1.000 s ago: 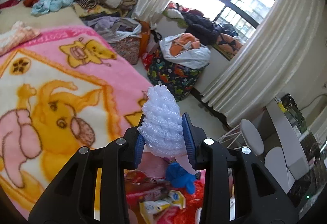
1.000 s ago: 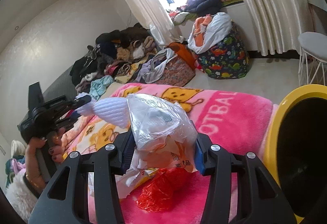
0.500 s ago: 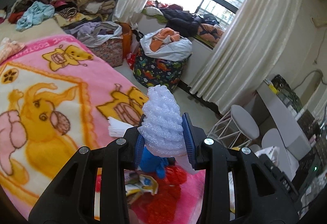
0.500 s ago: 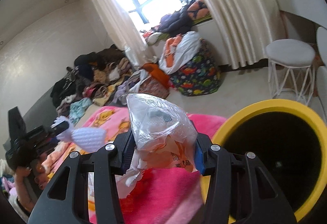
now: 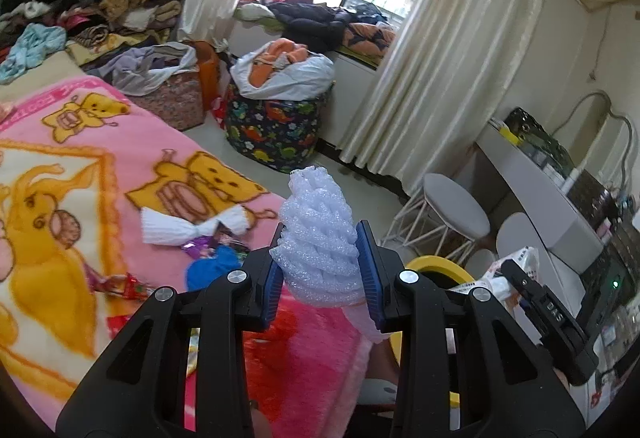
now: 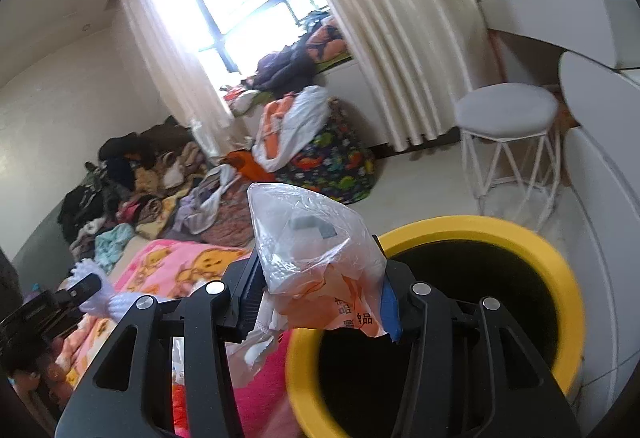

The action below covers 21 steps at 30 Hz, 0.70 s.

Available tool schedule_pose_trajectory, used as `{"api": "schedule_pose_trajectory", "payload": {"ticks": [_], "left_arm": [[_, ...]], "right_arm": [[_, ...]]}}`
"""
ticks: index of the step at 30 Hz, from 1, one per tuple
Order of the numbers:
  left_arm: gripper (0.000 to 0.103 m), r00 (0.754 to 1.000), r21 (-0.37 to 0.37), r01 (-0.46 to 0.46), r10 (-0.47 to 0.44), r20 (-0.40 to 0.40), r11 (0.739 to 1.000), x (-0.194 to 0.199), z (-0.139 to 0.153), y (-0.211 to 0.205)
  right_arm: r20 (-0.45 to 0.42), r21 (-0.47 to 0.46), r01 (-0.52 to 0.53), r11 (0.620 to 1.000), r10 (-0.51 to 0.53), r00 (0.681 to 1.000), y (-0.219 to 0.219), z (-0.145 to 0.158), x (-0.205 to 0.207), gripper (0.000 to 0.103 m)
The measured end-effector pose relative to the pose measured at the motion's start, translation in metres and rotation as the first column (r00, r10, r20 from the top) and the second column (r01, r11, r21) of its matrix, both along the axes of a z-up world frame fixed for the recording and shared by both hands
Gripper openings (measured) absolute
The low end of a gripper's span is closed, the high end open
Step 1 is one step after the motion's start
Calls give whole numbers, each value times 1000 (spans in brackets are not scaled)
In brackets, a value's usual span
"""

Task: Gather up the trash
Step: 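Carry the clear bag over the yellow bin with the right tool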

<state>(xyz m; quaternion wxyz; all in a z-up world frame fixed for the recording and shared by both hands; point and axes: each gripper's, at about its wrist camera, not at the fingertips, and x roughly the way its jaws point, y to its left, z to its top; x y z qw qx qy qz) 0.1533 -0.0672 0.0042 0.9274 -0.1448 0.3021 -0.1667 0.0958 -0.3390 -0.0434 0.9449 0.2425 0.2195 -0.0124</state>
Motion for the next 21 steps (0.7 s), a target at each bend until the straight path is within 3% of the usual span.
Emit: {"api": "schedule_pose_trajectory", "payload": {"ticks": [9,21], "left_arm": [[27,997,19,78,-78,-1,997,-7,-10,-44],[27,984,56,179,-179,-6,982,-10,-23,-105]], "right_arm": [[-27,-25,141,990,-142,989,-38,-14,-13,46],[-72,-131,306,943,-317,946,-72,-36,-28,46]]}}
